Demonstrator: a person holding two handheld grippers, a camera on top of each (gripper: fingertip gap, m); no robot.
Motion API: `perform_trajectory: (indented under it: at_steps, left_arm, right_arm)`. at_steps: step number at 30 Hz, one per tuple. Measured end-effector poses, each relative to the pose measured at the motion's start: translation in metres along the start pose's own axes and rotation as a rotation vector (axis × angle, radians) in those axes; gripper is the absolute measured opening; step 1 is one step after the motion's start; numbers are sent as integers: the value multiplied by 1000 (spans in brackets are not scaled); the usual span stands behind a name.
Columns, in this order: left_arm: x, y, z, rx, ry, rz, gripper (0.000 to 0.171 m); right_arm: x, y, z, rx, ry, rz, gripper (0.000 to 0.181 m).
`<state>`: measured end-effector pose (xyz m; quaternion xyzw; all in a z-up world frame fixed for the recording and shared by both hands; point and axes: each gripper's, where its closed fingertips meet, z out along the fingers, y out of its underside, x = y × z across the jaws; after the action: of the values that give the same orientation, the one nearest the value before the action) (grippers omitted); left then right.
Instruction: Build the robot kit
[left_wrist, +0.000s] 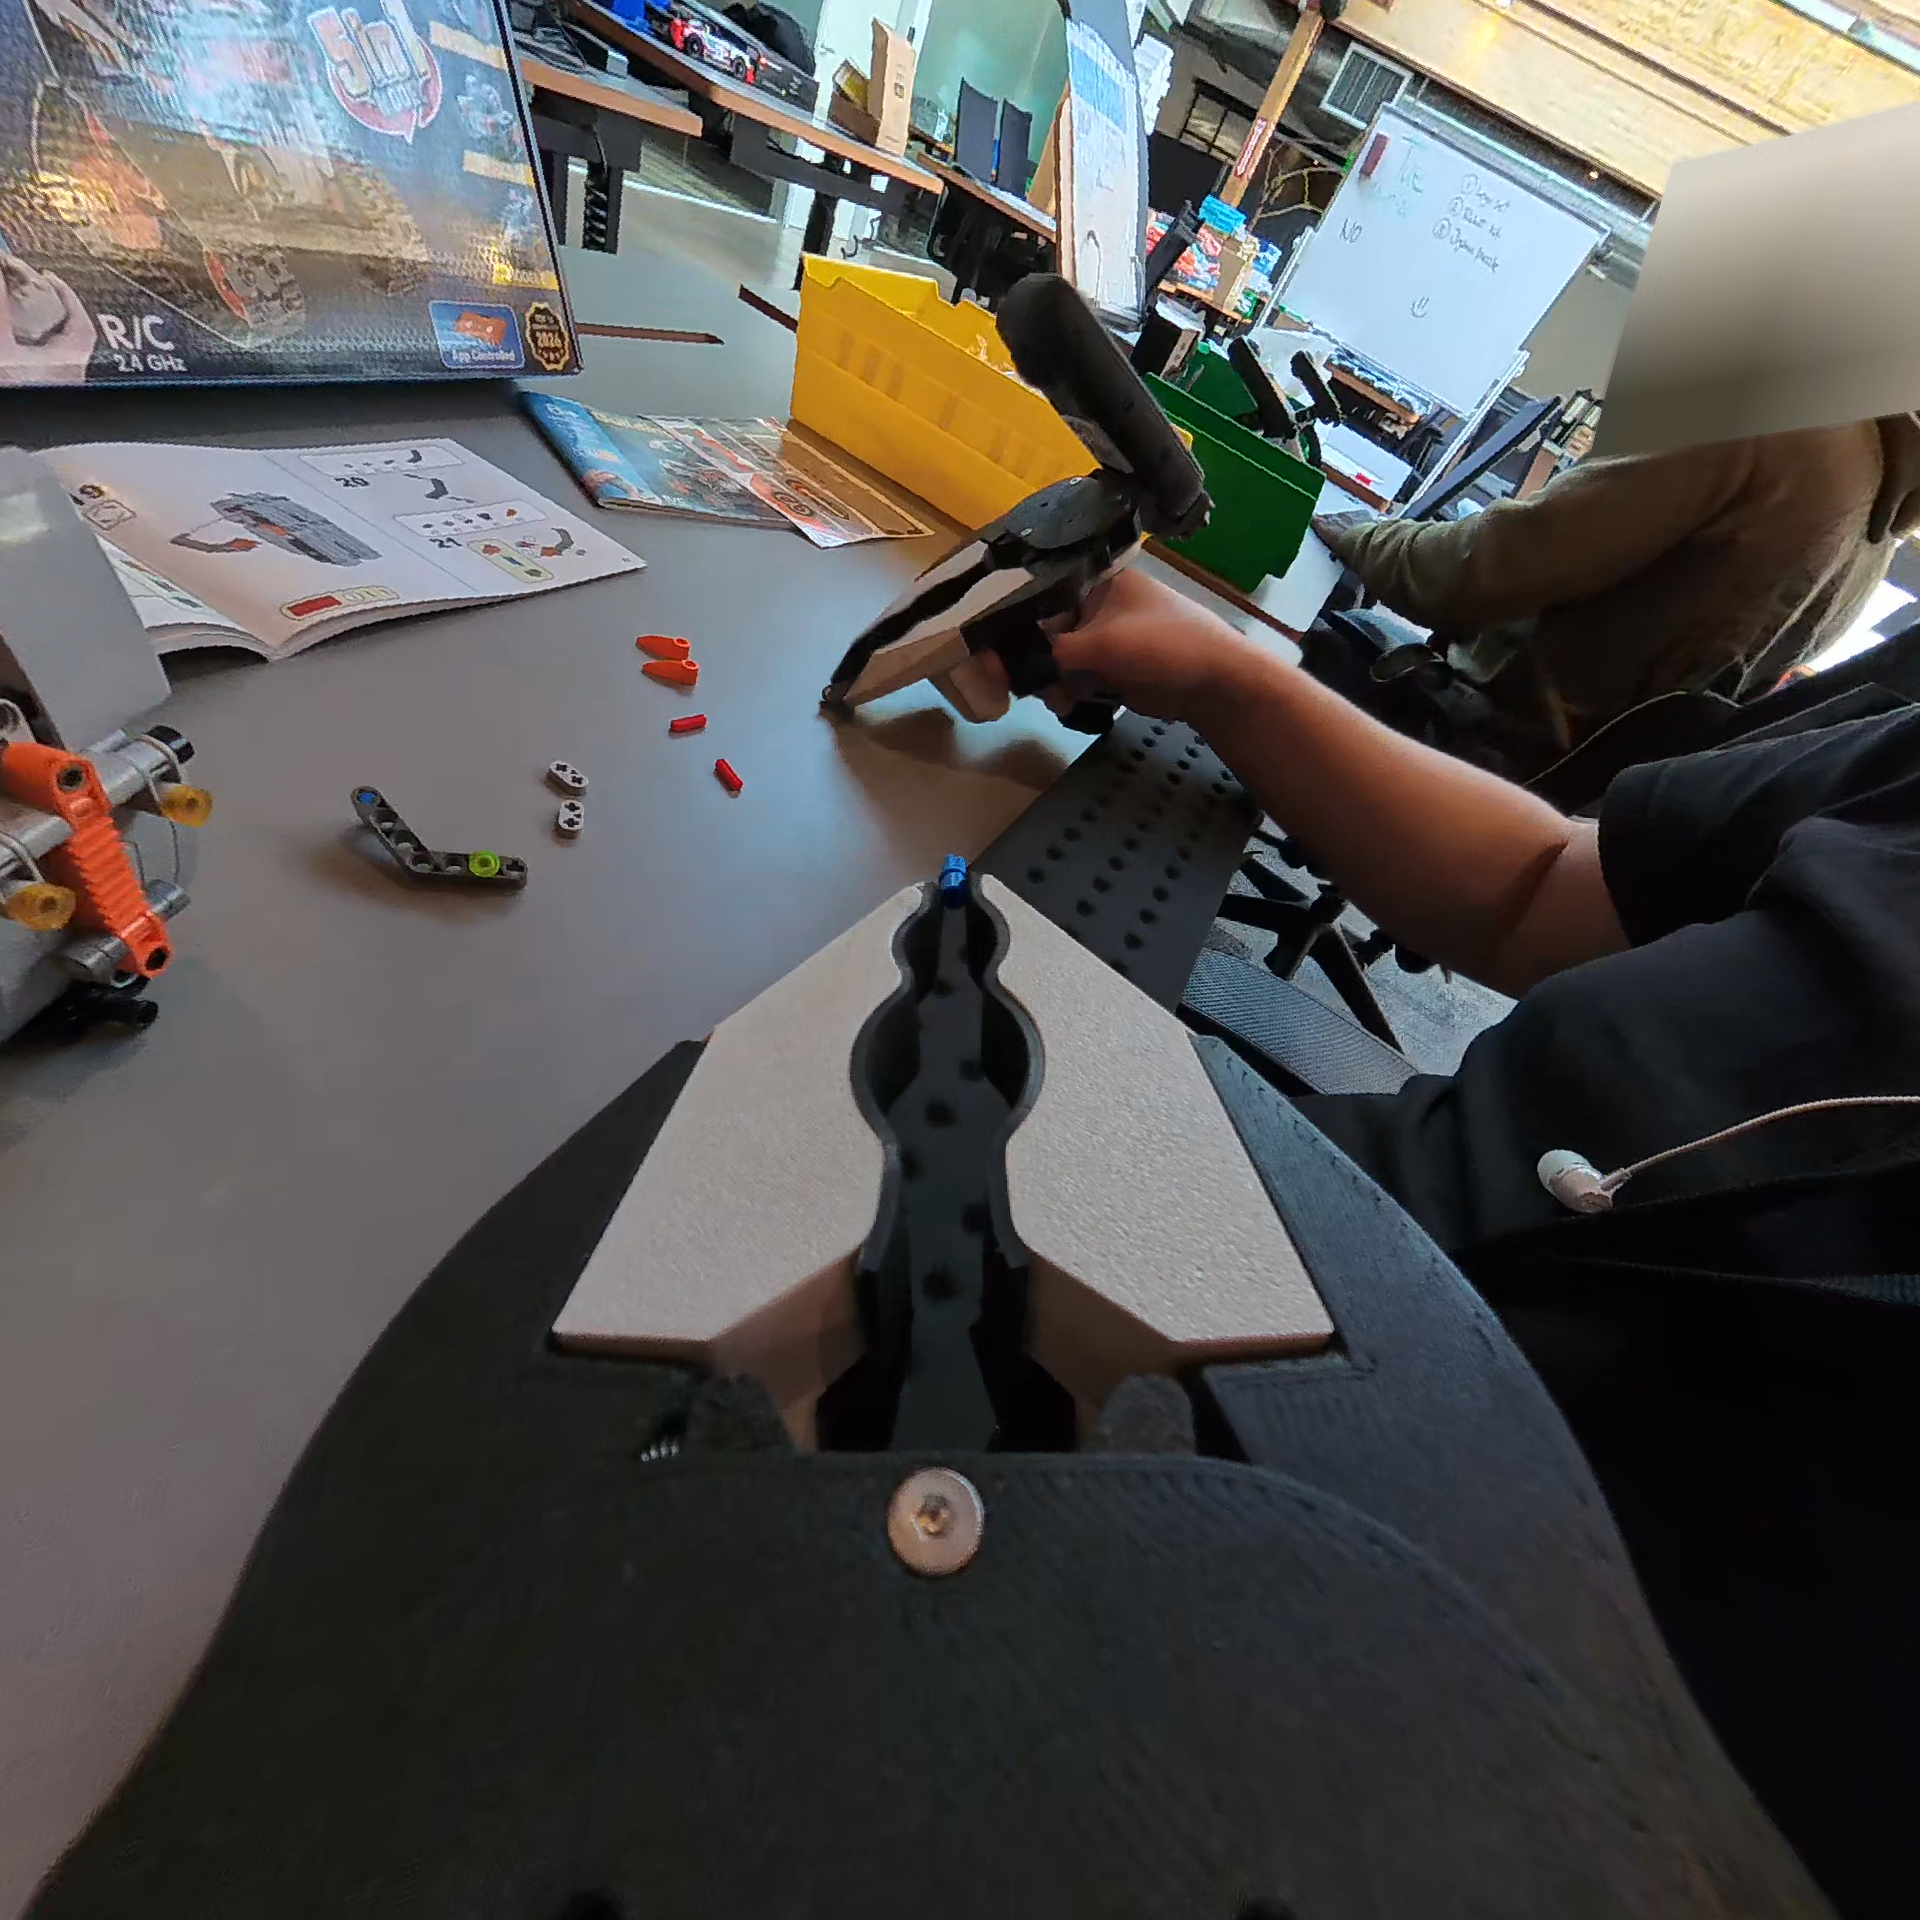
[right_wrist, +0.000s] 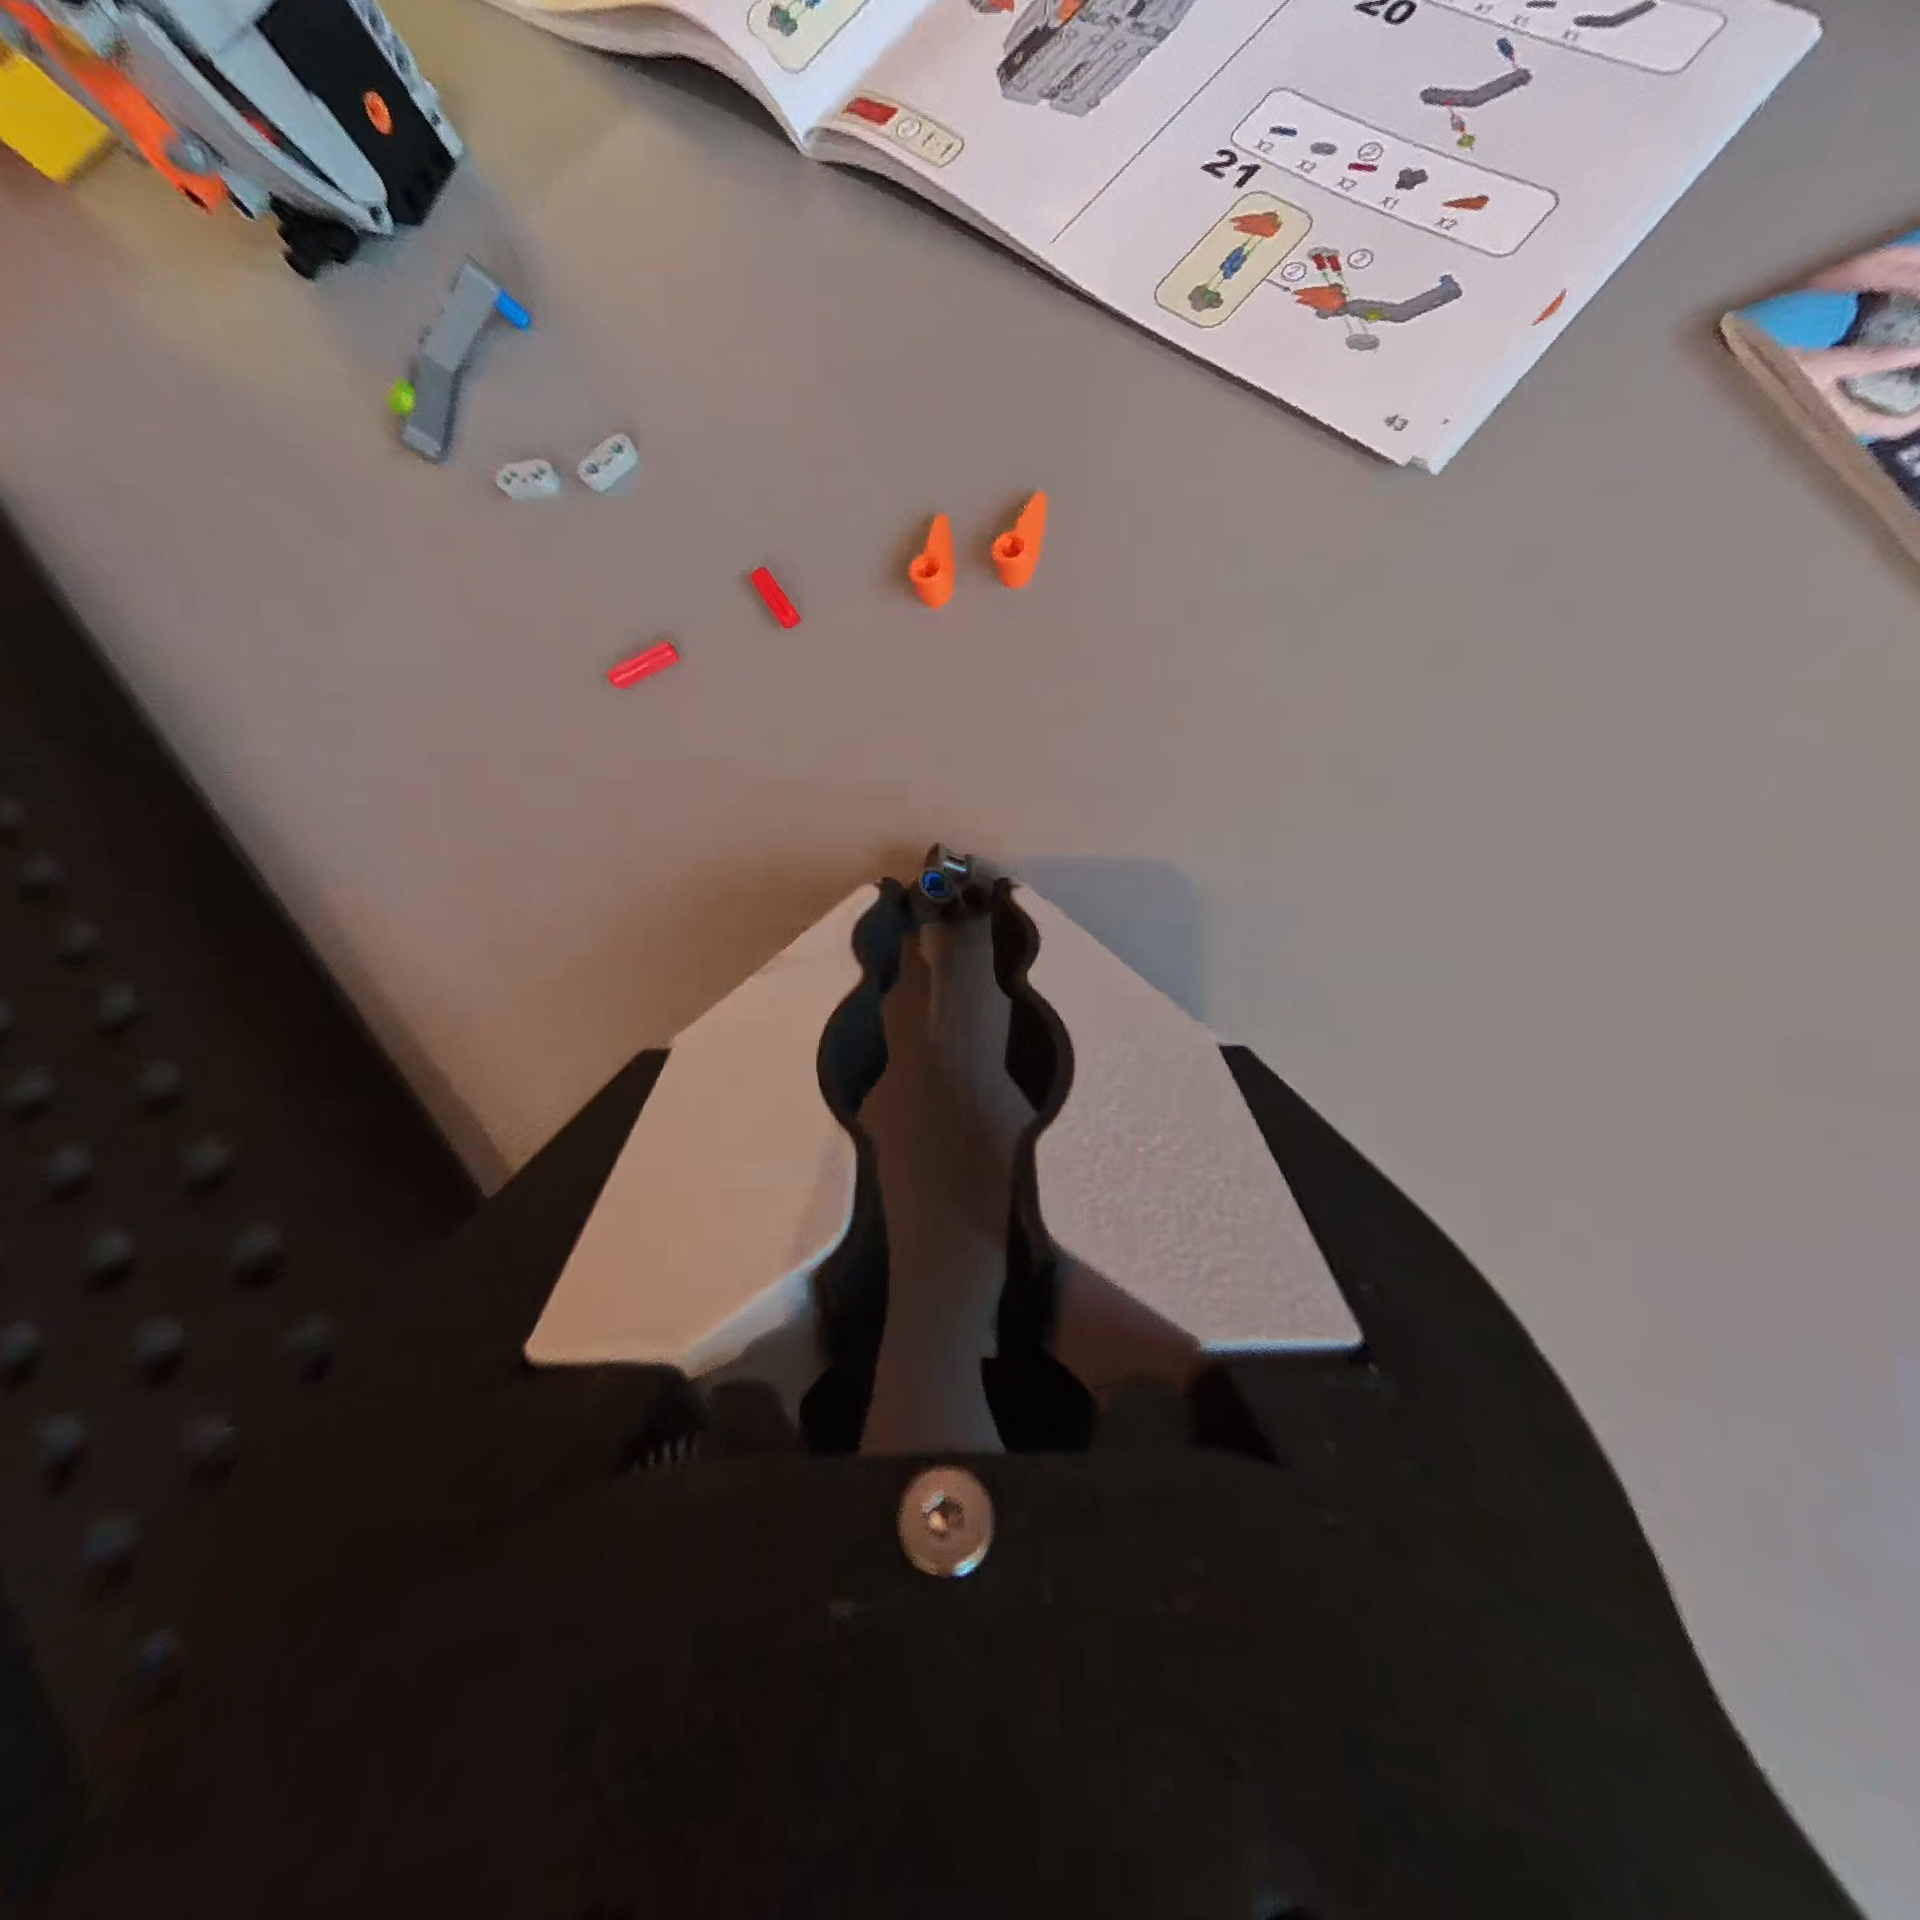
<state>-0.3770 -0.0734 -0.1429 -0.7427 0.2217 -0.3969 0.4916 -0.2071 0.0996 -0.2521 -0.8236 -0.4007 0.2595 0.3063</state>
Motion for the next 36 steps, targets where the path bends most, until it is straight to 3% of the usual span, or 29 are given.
perform_trajectory:
  at_steps: [2, 4, 9, 11, 14, 19, 22, 24, 31, 36]
  left_arm:
    - [0, -1, -1, -2, -2, 3, 2]
    - [0, -1, -2, -2, -4, 6, 2]
    - [-1, -2, -5, -19, -21, 20, 2]
    - [-1, -4, -5, -16, -24, 24, 2]
    - [-1, -4, -4, -11, -31, 25, 2]
    - [-2, 1, -2, -27, -32, 7, 2]
    - [-3, 0, -2, -24, -34, 6, 2]
    - [-3, 0, -2, -21, -33, 4, 2]
    - [-2, 2, 0, -26, -13, -9, 2]
    - [4, 0, 6, -37, 6, 0, 2]
  right_arm:
    - [0, -3, 0, 7, 30, -75, 17]
    - [-3, -7, -4, 6, 99, -298, 17]
    - [24, -6, -19, -308, 548, -1303, 17]
    - [28, 0, -18, -425, 605, -1650, 17]
    - [18, 2, -13, -425, 594, -1887, 17]
    - [9, 2, -15, -444, 526, -2034, 30]
    - [4, -3, -21, -371, 495, -2010, 34]
    - [4, -7, -27, -298, 472, -1860, 34]
    - [15, 0, -33, -102, 126, -816, 27]
    - [10, 8, -22, -111, -175, -358, 30]
